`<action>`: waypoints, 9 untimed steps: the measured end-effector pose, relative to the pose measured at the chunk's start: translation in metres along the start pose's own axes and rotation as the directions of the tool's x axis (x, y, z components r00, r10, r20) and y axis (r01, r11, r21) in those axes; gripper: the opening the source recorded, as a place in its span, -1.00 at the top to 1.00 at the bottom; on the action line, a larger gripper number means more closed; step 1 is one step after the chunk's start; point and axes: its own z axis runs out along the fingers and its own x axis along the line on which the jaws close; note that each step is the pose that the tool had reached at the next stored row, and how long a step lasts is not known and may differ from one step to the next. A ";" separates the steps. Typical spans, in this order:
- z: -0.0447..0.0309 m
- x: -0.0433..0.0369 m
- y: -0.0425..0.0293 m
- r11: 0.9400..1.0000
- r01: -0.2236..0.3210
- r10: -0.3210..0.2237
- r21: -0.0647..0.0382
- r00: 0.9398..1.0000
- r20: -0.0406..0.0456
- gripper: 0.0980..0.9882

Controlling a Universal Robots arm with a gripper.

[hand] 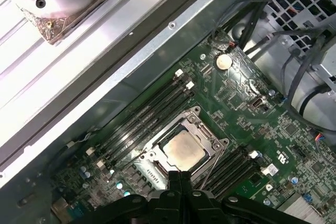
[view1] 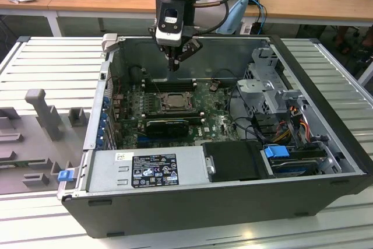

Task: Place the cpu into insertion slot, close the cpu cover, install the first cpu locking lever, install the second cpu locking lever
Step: 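Install the first cpu locking lever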

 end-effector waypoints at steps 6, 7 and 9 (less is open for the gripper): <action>0.0000 0.0000 0.0000 0.999 0.053 -0.053 0.001 0.999 -0.002 0.98; 0.0000 0.0000 0.0000 0.998 0.061 -0.061 0.001 0.998 -0.003 0.98; 0.0000 0.0000 0.0000 0.997 0.081 -0.081 0.002 0.997 -0.004 0.98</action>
